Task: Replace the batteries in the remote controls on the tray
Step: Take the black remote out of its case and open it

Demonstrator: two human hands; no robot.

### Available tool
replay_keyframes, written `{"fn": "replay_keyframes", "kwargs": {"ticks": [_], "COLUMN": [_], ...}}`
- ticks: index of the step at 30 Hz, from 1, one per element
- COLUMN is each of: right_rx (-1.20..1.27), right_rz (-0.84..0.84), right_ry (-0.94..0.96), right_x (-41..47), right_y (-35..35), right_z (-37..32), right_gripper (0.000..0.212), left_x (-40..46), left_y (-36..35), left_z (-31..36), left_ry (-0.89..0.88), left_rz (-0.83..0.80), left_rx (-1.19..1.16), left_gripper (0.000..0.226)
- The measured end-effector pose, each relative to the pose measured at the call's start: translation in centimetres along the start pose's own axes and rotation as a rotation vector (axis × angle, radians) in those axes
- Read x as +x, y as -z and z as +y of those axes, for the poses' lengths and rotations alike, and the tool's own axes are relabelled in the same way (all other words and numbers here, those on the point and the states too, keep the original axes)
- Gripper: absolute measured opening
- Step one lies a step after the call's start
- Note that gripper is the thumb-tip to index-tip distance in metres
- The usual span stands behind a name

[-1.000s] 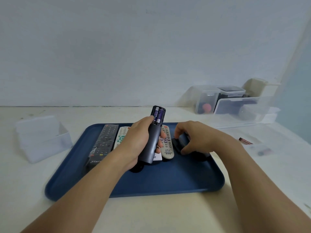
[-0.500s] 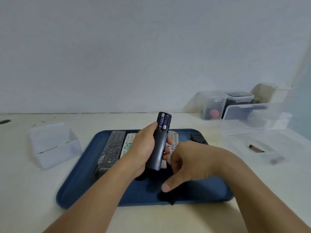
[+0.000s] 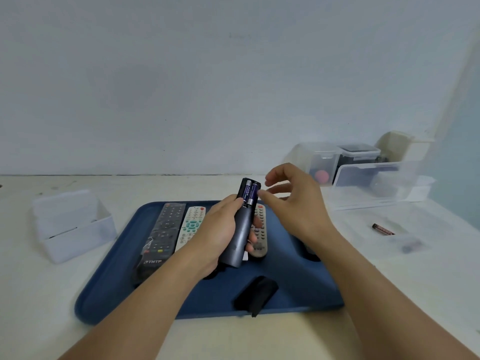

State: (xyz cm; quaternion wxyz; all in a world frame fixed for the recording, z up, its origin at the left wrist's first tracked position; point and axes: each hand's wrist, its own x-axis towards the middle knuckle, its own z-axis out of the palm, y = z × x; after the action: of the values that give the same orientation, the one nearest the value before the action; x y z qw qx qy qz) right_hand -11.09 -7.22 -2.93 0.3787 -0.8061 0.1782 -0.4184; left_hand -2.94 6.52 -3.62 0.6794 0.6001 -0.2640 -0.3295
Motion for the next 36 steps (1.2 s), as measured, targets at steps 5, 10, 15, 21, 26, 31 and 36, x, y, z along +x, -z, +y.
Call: {"fn": "replay_keyframes", "kwargs": {"ticks": [5, 10, 15, 21, 26, 31, 36], "right_rx": [-0.135, -0.117, 0.085, 0.068, 0.081, 0.070, 0.044], "right_rz": [-0.206, -0.239, 0.036, -0.017, 0.039, 0.087, 0.098], "right_ry": [-0.282, -0.244, 0.085, 0.152, 0.136, 0.125, 0.129], "right_x": [0.7, 0.6, -0.2, -1.1, -1.0, -0.8, -0.6], "right_y": [-0.7, -0.8, 0.3, -0.6, -0.7, -1.0, -1.5], "right_z": [3.0, 2.8, -1.0, -1.9, -1.8, -1.4, -1.2], "right_gripper": [0.012, 0.008, 0.016, 0.024, 0.017, 0.008, 0.011], "left_x": [0.3, 0.2, 0.3, -0.2, -0.2, 0.1, 0.0], "left_y": [0.1, 0.1, 0.0, -0.4, -0.5, -0.3, -0.2], "left_z": [0.0, 0.0, 0.0, 0.2, 0.1, -0.7, -1.1], "left_ry": [-0.046, -0.040, -0.059, -0.087, -0.149, -0.269, -0.394], "left_rz": [0.034, 0.011, -0.002, -0.034, -0.037, 0.000, 0.052], "left_rx": [-0.019, -0.025, -0.014, 0.039, 0.121, 0.356, 0.536], "left_gripper": [0.031, 0.030, 0.028, 0.031, 0.032, 0.027, 0.022]}}
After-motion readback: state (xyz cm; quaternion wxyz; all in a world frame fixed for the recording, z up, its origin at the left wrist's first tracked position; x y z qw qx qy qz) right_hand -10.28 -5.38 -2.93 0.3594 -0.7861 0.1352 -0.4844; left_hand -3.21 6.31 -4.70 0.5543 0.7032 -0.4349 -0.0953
